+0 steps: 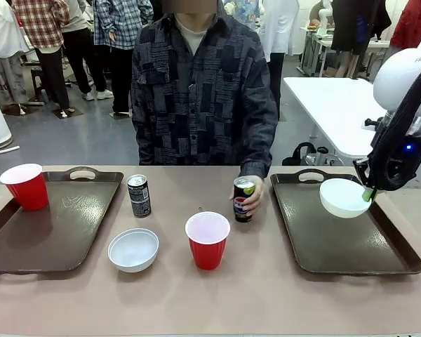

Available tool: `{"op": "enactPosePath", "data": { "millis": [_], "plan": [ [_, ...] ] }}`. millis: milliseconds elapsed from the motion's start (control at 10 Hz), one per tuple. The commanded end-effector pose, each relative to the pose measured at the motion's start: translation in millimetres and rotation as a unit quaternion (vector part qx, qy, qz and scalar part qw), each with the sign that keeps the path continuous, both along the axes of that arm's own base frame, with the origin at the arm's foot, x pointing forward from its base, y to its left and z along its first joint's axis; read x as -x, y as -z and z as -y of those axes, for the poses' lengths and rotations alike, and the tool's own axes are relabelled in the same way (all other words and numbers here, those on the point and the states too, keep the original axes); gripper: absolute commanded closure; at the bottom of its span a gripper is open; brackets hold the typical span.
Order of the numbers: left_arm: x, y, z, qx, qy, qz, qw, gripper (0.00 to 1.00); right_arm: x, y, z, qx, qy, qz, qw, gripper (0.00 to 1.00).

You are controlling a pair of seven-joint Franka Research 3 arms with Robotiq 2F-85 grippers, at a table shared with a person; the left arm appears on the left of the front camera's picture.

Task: Prepare tableware on both trays.
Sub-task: Pick up a Picnic Bowl from the table and place it on a Handle tray.

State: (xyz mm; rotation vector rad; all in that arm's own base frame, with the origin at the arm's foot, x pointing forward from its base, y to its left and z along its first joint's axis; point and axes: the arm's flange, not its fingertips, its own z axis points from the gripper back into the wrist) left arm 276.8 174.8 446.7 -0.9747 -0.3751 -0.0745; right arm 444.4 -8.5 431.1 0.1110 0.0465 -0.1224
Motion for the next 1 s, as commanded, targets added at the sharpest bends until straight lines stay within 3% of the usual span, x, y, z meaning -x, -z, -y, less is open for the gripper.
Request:
{"op": "enactPosePath", "data": {
  "millis": [0, 200, 400, 600, 900],
  "plan": [
    [0.1, 0.1, -0.2, 0.004, -0.003, 0.003, 1.000, 0.00, -14.1, 18.1, 2.9, -0.003, 0.002, -0.020, 1.000, 0.96],
    [0.1, 0.1, -0.2, 0.004, -0.003, 0.003, 1.000, 0.00, -9.8, 22.8, -3.7, 0.002, 0.006, -0.045, 0.999, 0.96],
    [0.1, 0.1, -0.2, 0.004, -0.003, 0.003, 1.000, 0.00, 72.3, -29.3, -10.6, 0.028, -0.006, -0.016, 0.999, 0.96],
    [0.1, 0.1, -0.2, 0.004, -0.003, 0.003, 1.000, 0.00, 121.9, -44.7, -2.2, 0.049, 0.008, -0.021, 0.999, 0.96],
    [0.1, 0.1, -0.2, 0.004, -0.003, 0.003, 1.000, 0.00, 110.6, -33.5, 3.2, 0.025, 0.004, -0.047, 0.999, 0.96]
  ]
}}
